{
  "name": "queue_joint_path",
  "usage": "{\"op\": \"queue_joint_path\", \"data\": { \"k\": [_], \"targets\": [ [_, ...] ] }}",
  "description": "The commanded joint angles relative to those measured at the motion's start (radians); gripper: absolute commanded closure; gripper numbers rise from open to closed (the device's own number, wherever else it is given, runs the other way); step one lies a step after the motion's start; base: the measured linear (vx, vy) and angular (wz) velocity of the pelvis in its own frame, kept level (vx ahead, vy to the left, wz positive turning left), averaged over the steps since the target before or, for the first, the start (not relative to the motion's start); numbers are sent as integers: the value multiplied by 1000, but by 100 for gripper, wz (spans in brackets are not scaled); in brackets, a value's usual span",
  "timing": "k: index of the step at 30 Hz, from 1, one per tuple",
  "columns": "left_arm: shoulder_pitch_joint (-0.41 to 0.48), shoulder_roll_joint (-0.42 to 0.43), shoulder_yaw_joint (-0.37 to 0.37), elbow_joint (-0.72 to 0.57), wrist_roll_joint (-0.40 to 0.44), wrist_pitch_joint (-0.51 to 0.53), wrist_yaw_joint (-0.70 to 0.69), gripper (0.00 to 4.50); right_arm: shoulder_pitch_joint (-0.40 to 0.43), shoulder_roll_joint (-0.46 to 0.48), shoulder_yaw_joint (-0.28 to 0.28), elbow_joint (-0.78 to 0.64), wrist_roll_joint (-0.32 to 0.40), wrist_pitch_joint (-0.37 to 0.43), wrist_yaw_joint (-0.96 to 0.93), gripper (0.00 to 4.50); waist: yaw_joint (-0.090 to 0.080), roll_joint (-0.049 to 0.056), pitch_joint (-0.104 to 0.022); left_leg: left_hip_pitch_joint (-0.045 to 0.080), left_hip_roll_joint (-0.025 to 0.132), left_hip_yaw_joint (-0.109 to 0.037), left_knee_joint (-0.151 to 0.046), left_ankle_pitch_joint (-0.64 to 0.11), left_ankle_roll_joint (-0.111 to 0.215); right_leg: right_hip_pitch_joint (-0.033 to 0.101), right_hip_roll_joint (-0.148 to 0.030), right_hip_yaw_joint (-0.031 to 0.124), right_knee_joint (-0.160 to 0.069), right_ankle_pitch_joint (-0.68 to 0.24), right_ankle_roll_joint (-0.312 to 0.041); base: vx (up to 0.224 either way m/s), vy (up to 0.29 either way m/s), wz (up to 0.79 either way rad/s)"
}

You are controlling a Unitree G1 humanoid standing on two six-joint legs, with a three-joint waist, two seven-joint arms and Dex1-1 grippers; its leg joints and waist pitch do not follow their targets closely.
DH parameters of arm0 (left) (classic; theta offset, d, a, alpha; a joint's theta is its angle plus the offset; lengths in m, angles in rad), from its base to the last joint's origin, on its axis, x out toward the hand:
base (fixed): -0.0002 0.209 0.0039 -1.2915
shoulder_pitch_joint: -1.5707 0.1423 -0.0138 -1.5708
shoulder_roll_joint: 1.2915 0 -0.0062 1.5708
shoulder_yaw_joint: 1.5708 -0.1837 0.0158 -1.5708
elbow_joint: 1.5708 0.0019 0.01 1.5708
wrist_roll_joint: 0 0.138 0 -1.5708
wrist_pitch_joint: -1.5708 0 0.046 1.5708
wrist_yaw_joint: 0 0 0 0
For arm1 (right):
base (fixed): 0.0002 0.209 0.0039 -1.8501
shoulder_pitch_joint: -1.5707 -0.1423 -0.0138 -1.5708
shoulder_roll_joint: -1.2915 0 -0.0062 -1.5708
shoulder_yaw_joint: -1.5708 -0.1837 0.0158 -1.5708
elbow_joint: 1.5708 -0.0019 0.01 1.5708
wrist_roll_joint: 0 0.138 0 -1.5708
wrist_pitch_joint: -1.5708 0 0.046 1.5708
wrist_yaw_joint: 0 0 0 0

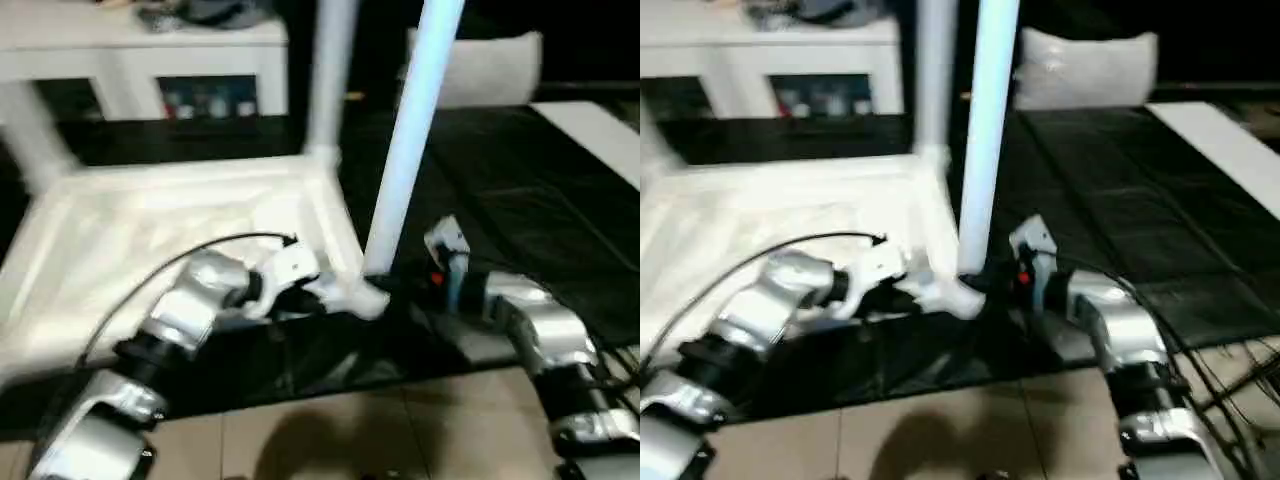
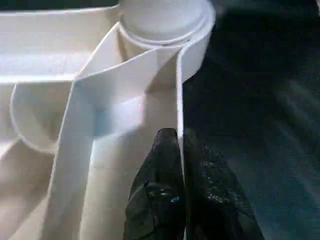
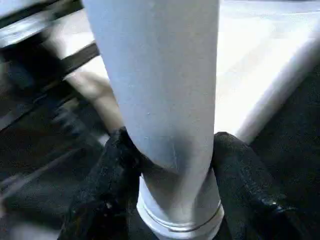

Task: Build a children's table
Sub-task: Rotate leg to tighten

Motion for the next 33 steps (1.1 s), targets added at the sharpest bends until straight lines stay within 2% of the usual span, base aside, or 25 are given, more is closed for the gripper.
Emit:
{"op": "queue_joint_path", "data": {
  "k": [1,2,3,5,6,8,9,13,17,18,19,20,21,23,24,28,29,31,33],
  "targets": [
    [-5,-71,-36,-61,-31,25,21,450,-18,69,48,22,-42,29,-109,261,3,-7,-62,-3,10,-8,-68,-253,27,46,-54,35,-95,-539,-75,0,0,0],
    [-9,-92,-33,-62,-23,42,50,450,-25,100,38,24,-47,43,-171,261,0,-8,-61,-6,10,-10,-69,-249,29,49,-54,34,-94,-538,-75,0,0,0],
    [-16,-119,-24,-58,-13,67,93,450,-32,133,30,30,-61,51,-243,261,-4,-4,-61,-4,9,-8,-67,-248,30,45,-53,33,-96,-542,-73,0,0,0],
    [-32,-162,-15,-45,17,97,176,450,-49,188,11,57,-81,60,-363,261,-7,-7,-61,-2,5,-8,-65,-253,35,44,-52,29,-101,-562,-65,0,0,0],
    [-40,-183,-10,-38,34,112,224,450,-53,210,5,73,-92,44,-399,261,-10,-4,-60,-1,7,-9,-65,-260,30,39,-51,28,-101,-564,-65,0,0,0],
    [-43,-193,-7,-37,40,112,250,450,-54,225,-9,85,-73,31,-402,261,-10,-4,-62,1,6,-10,-65,-270,34,41,-52,26,-105,-568,-57,0,0,0],
    [-43,-194,-7,-36,40,111,253,450,-54,226,-10,86,-72,29,-402,206,-10,-2,-63,-1,10,-11,-69,-271,41,41,-52,30,-102,-540,-64,0,0,0],
    [-43,-175,-4,-40,49,107,260,450,-38,217,-23,53,-51,15,-373,175,-4,-3,-68,-2,15,-7,-70,-235,57,44,-53,44,-84,-408,-119,0,0,0],
    [-36,-121,-6,-22,70,53,233,450,-11,147,-26,21,-49,-31,-285,149,10,-2,-74,-10,17,-6,-69,-167,71,55,-53,48,-66,-297,-152,0,0,0],
    [-36,-121,-6,-22,70,53,233,450,-11,147,-26,21,-49,-31,-285,129,12,-1,-74,-11,18,-5,-68,-150,80,54,-52,49,-62,-259,-165,0,0,0],
    [-34,-112,-7,-18,71,42,227,450,-7,131,-24,17,-48,-40,-266,129,15,1,-73,-10,19,-4,-68,-142,82,54,-53,50,-61,-245,-176,0,0,0],
    [-34,-85,-11,0,76,8,206,450,5,84,-22,1,-33,-62,-183,113,14,0,-72,-10,19,-3,-68,-143,83,54,-53,50,-61,-246,-179,0,0,0],
    [-34,-85,-11,0,76,8,206,450,5,84,-22,1,-33,-62,-183,101,19,-1,-73,-10,19,-3,-66,-149,87,58,-53,49,-61,-250,-179,0,0,0],
    [-24,-30,-37,9,81,-59,129,450,14,10,-29,-23,-13,-87,-71,93,24,1,-72,-10,20,-3,-67,-152,90,57,-54,50,-61,-250,-180,0,0,0],
    [-21,-15,-44,9,81,-68,106,450,14,-12,-29,-27,-12,-93,-44,72,27,0,-72,-9,20,-2,-67,-162,93,58,-54,51,-63,-261,-177,0,0,0],
    [-15,21,-57,10,71,-107,39,450,19,-78,-13,-37,-18,-134,52,57,29,-1,-66,-7,21,-3,-71,-198,78,56,-55,48,-71,-333,-159,0,0,0],
    [-11,53,-74,14,65,-159,-23,450,22,-119,0,-39,-15,-159,126,45,29,0,-65,-3,21,-3,-71,-209,73,52,-55,49,-73,-353,-155,0,0,0],
    [-6,90,-95,13,55,-221,-100,450,20,-155,11,-34,-10,-189,200,45,33,0,-65,-3,22,-4,-72,-227,76,52,-55,49,-73,-356,-156,0,0,0],
    [-9,121,-113,18,45,-279,-162,450,13,-179,20,-35,11,-185,275,45,34,-1,-67,-3,23,-4,-71,-227,76,53,-55,50,-70,-345,-162,0,0,0]
  ]
}}
